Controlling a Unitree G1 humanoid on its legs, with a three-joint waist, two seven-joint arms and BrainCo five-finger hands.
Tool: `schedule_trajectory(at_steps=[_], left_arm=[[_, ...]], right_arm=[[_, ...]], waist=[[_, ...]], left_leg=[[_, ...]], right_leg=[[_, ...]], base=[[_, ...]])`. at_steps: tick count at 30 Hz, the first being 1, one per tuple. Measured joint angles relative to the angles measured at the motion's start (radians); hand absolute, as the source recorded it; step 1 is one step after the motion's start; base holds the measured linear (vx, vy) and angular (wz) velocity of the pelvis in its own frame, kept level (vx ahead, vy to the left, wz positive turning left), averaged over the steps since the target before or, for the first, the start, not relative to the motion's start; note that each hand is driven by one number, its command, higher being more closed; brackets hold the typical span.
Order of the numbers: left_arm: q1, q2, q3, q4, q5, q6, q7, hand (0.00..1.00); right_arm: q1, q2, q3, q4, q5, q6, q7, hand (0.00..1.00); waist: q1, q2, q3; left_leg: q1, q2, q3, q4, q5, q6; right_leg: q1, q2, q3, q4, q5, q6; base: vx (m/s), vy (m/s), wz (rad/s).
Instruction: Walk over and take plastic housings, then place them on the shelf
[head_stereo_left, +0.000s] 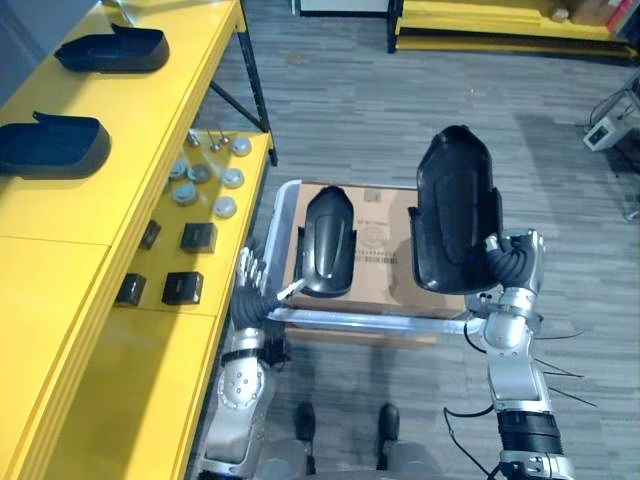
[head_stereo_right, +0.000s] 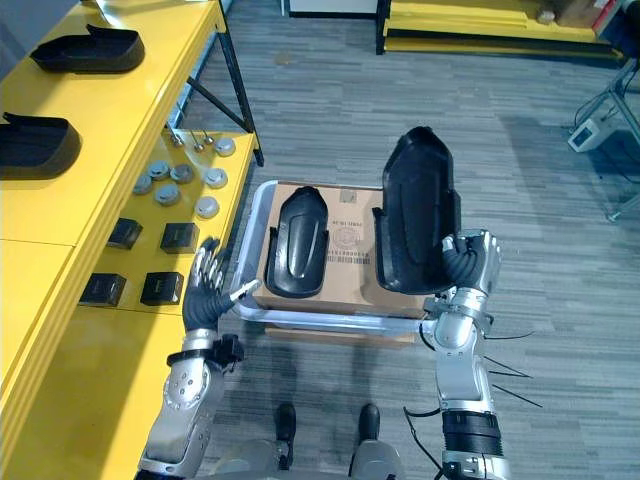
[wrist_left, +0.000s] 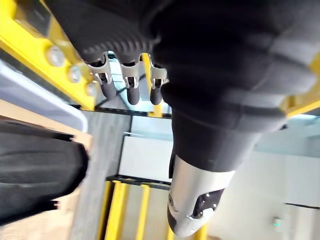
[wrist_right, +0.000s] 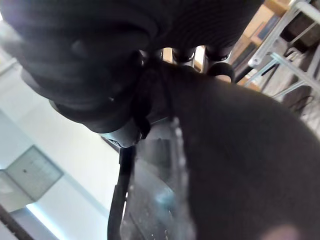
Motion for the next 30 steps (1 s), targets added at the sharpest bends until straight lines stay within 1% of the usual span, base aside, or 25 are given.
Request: schedule_trajectory(at_steps=[2,6,8,9,14,17,20,24,25,27,30], left_arm=[[-0.023,-0.001,-0.034,0.0,-0.001,0.001,0.001,0.0],[-0.03,-0.004,-0.118,0.026,0.0,0.006,0.001,0.0],[-0.035,-0.004,-0.141,0.059,0.001,0.017,0.001,0.0],[-0.047,-0.005,-0.161,0.089,0.001,0.029,0.002,0.0],[-0.112,-0.006,-0.201,0.204,-0.001,0.073,0.026,0.0],[-0.144,-0.009,-0.21,0.24,-0.018,0.081,0.05,0.0],[-0.173,-0.009,-0.21,0.263,-0.048,0.083,0.069,0.0],[-0.201,-0.007,-0.207,0.299,-0.115,0.092,0.103,0.0],[-0.202,-0.006,-0.207,0.299,-0.128,0.092,0.106,1.0],[-0.206,-0.002,-0.207,0.299,-0.135,0.092,0.108,1.0],[-0.214,0.008,-0.206,0.299,-0.152,0.095,0.126,1.0]], right_arm=[[-0.012,0.012,0.028,-0.026,-0.007,0.0,0.0,1.0],[-0.026,0.041,0.093,-0.036,-0.016,-0.001,0.0,1.0],[-0.027,0.054,0.121,-0.036,-0.016,-0.001,0.0,1.0],[-0.027,0.064,0.14,-0.049,-0.016,-0.001,0.0,1.0],[-0.044,0.094,0.257,-0.14,-0.013,-0.005,-0.001,1.0],[-0.052,0.096,0.318,-0.143,-0.012,-0.008,-0.004,1.0],[-0.052,0.096,0.35,-0.143,-0.011,-0.008,-0.004,1.0],[-0.052,0.093,0.401,-0.143,0.006,-0.026,-0.002,1.0],[-0.049,0.091,0.403,-0.143,0.006,-0.035,-0.001,1.0],[-0.04,0.087,0.404,-0.143,0.006,-0.044,-0.001,1.0],[-0.003,0.067,0.41,-0.138,0.007,-0.048,-0.001,1.0]], waist=[[0.0,0.0,-0.002],[0.0,0.001,-0.045],[-0.001,0.002,-0.054],[0.0,0.002,-0.055],[-0.002,-0.002,-0.066],[-0.003,-0.007,-0.088],[-0.002,-0.01,-0.09],[-0.012,-0.011,-0.092],[-0.014,-0.013,-0.092],[-0.019,-0.014,-0.095],[-0.026,-0.016,-0.118]], left_leg=[[0.017,0.0,0.001,-0.005,0.0,0.0],[0.03,0.0,0.008,-0.031,0.003,-0.001],[0.037,0.001,0.01,-0.038,0.007,-0.003],[0.046,0.002,0.014,-0.049,0.011,-0.004],[0.054,0.002,0.031,-0.054,0.017,-0.001],[0.055,0.002,0.031,-0.054,0.019,0.001],[0.056,0.001,0.031,-0.054,0.019,0.001],[0.064,0.001,0.03,-0.054,0.019,0.001],[0.064,0.001,0.03,-0.054,0.019,0.001],[0.064,0.001,0.03,-0.054,0.019,0.001],[0.063,0.001,0.032,-0.054,0.019,0.001]], right_leg=[[0.013,0.0,0.0,0.0,0.0,0.0],[0.011,0.0,0.003,0.001,-0.007,0.004],[0.012,0.001,0.005,0.002,-0.007,0.004],[0.014,0.003,0.009,0.003,-0.007,0.004],[0.011,0.003,0.027,0.003,-0.006,0.005],[0.014,0.003,0.026,0.001,-0.006,0.005],[0.015,0.002,0.026,0.001,-0.006,0.005],[0.024,0.002,0.026,0.001,-0.007,0.005],[0.024,0.002,0.026,0.001,-0.007,0.005],[0.024,0.002,0.026,0.001,-0.007,0.005],[0.022,0.002,0.026,0.001,-0.007,0.005]], base=[[-0.03,-0.001,-0.03],[-0.06,-0.008,-0.05],[-0.05,-0.015,-0.04],[-0.05,-0.014,-0.07],[-0.02,-0.004,-0.11],[0.0,0.0,0.0],[0.0,0.0,0.0],[-0.02,-0.004,0.01],[-0.04,-0.01,0.01],[-0.04,-0.01,-0.01],[-0.01,-0.004,-0.01]])
